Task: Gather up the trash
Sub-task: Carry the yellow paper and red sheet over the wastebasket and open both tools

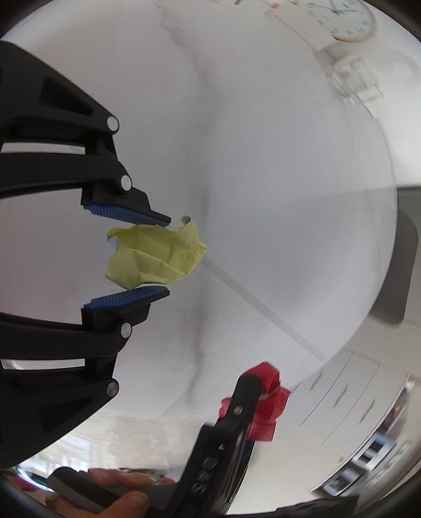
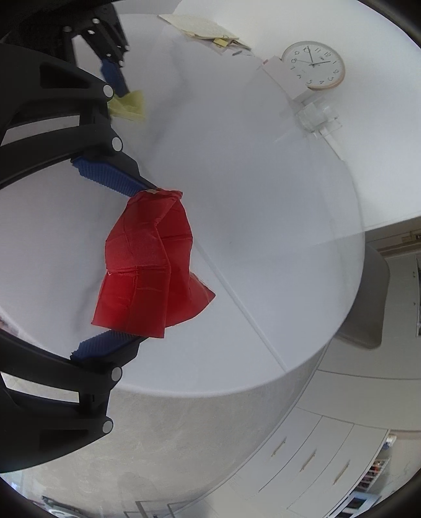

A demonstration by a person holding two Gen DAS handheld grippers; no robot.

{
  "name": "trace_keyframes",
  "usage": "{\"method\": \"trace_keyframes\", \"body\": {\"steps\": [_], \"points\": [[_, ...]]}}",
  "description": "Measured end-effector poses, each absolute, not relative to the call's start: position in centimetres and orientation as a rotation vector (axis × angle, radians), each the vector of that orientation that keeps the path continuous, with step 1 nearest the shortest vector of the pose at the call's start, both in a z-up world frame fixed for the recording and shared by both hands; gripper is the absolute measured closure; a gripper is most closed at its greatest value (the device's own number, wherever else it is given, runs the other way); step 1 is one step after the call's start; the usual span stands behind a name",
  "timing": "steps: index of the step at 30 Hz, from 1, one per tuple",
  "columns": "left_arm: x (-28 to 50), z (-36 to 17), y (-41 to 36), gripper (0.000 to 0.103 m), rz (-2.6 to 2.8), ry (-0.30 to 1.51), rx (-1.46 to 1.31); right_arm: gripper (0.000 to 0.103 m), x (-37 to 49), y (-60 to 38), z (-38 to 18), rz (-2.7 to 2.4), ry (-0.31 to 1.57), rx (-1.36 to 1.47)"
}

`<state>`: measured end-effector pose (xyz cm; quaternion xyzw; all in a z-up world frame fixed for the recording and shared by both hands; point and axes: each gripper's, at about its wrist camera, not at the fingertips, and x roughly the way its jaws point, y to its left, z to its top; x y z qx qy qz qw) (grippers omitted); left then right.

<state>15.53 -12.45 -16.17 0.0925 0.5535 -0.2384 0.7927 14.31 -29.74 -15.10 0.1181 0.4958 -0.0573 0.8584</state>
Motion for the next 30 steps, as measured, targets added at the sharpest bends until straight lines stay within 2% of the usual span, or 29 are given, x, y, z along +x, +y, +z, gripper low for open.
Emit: {"method": "trace_keyframes", "body": {"steps": [14,23,25,27,30], "points": [[-2.2,-13.5,-22.8,0.066,-0.993,1.196,0.391,0.027,-9.4,-36.3,-12.0,-0.363,0.983,0.366],[-12.0,-18.0,-28.5,0.064,-1.194,1.309,0.621,0.027,-20.2,-38.0,-13.9,-0.500,0.998,0.483],[-13.4,-19.6,-29.4,0.056,-1.196,1.362,0.673,0.027,-21.3,-38.0,-14.4,-0.514,1.001,0.502],[-14.3,-20.7,-29.9,0.031,-1.180,1.409,0.715,0.027,-22.4,-38.2,-14.8,-0.523,1.004,0.518],[-15.0,-20.7,-29.7,0.026,-1.184,1.394,0.727,0.026,-23.5,-38.4,-15.1,-0.531,1.001,0.531]]}}
